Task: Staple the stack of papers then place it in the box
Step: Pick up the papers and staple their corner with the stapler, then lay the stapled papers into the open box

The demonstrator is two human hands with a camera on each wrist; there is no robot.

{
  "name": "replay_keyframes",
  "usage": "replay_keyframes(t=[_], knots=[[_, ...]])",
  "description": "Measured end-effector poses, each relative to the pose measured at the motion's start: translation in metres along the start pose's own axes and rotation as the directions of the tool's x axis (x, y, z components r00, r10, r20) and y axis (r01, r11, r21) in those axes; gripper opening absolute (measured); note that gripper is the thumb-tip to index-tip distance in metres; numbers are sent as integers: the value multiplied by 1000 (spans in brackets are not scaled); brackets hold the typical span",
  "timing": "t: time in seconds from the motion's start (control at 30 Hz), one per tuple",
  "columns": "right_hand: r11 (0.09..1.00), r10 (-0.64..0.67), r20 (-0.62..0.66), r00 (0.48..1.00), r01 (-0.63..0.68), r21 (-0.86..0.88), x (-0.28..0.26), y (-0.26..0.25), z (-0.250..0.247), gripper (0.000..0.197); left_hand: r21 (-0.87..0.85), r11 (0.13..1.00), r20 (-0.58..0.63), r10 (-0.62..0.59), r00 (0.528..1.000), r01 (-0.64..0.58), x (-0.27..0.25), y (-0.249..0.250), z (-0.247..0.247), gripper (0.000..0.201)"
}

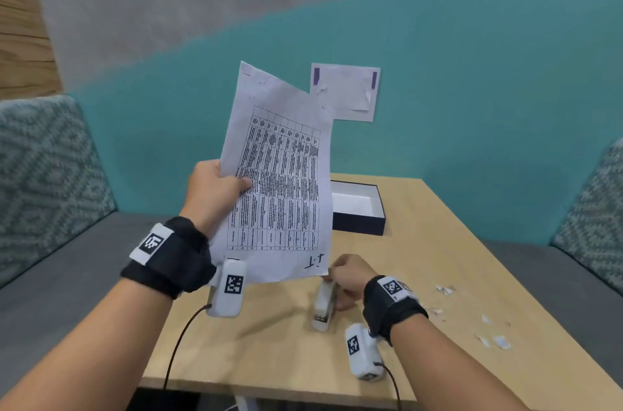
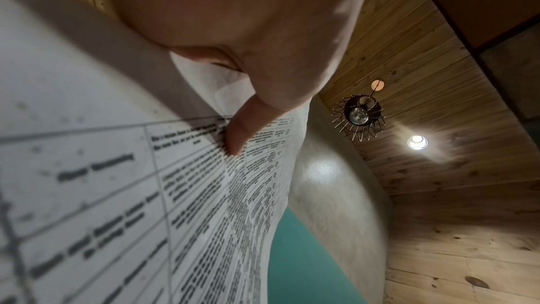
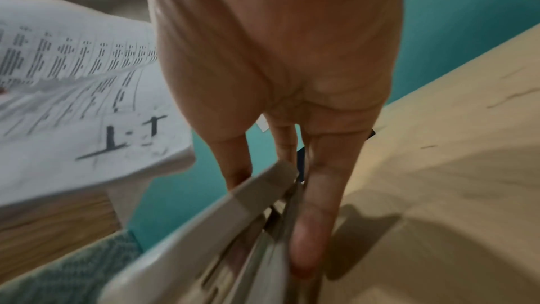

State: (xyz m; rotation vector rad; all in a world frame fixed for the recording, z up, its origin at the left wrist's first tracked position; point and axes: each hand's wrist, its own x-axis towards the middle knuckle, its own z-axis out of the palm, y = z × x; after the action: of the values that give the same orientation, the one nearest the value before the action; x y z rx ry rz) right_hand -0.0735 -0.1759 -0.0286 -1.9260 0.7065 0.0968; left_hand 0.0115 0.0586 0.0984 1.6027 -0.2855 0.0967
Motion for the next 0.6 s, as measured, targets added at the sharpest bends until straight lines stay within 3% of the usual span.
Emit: replay_keyframes(t=[0.3, 0.43, 0.53, 0.6], knots=[[953, -110, -79, 991, 82, -293, 13, 8, 0, 25, 8, 999, 34, 47, 998, -47, -3, -2, 8, 46], [950, -187, -119, 975, 149, -274, 13, 7, -9, 33, -10, 999, 39, 37, 999, -36, -8, 3, 9, 39], [966, -250, -294, 923, 259, -8, 4, -4, -21, 60, -54, 998, 28, 40, 999, -38, -11, 8, 12, 13], [888, -217, -248, 944, 297, 351, -9, -15, -27, 73, -151, 989, -3, 0, 1000, 0, -8, 8, 15, 18]])
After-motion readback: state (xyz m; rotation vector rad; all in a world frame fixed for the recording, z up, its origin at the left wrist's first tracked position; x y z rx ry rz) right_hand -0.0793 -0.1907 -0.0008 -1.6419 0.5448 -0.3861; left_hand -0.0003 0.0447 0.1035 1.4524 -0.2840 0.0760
